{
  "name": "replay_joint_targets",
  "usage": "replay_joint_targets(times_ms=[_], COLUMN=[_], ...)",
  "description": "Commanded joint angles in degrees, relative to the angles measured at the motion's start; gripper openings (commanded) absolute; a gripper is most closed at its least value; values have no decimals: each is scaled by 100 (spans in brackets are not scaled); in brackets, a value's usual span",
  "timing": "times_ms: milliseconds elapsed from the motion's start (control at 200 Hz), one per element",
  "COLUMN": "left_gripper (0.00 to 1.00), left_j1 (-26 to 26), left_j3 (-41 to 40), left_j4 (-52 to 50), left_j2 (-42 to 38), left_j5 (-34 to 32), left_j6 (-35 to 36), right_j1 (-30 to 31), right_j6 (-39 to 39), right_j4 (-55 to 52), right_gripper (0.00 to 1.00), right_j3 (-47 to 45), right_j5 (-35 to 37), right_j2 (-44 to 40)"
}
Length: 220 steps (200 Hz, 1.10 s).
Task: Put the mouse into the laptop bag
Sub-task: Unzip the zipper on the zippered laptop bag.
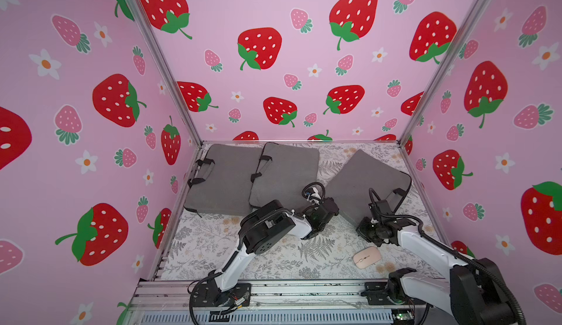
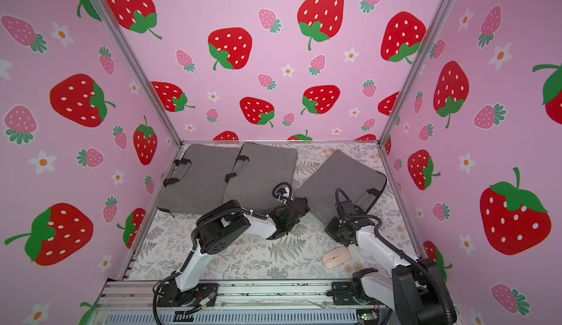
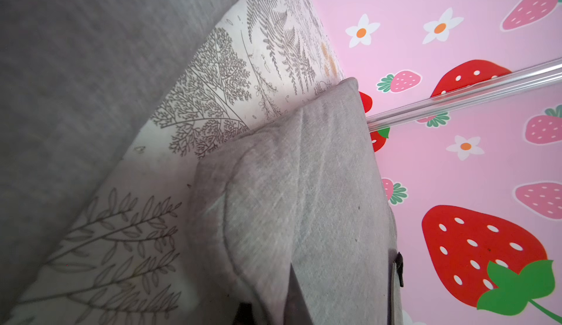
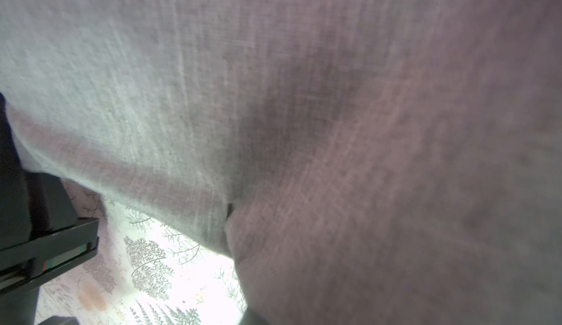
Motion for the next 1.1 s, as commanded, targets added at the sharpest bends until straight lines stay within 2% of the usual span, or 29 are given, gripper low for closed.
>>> replay_joint_targets(times_ms=[0,65,165,305,340,365,470,525,545,625,760,910,1095], left_gripper=[0,0,0,0,4,12,12,7,0,0,0,0,0], left_j1=[-181,-180,-203,-391,-428,-432,-409,-390,-381,-355,-346,-368,-406], left_j3=[-220,-472,-851,-1113,-1098,-1093,-1119,-1116,-1116,-1099,-1014,-897,-810], left_j4=[300,566,904,1311,1288,1245,1295,1422,1446,1471,1465,1448,1449], left_j2=[-122,-219,-385,-450,-444,-437,-380,-320,-302,-242,-141,-41,22], left_j5=[63,-12,-186,-454,-475,-495,-476,-382,-352,-236,-143,-142,-171], left_j6=[85,85,34,165,148,128,60,72,46,-2,-29,-6,16], right_j1=[92,-67,-547,-964,-1117,-1228,-1463,-1472,-1475,-1475,-1361,-968,-330], right_j6=[-183,-140,-121,110,207,250,412,432,440,462,358,679,1003], right_j4=[234,117,280,252,298,313,188,56,-34,-320,122,207,626], right_gripper=[0,0,0,0,0,0,0,0,0,0,0,0,0], right_j3=[195,-1,-404,-671,-785,-853,-960,-914,-882,-764,-822,-840,-733], right_j5=[-36,128,-105,-183,-231,-301,-306,-297,-282,-309,-817,-885,-780], right_j2=[-174,-498,-939,-1040,-1023,-1017,-1017,-1032,-1034,-1114,-1300,-1482,-1242])
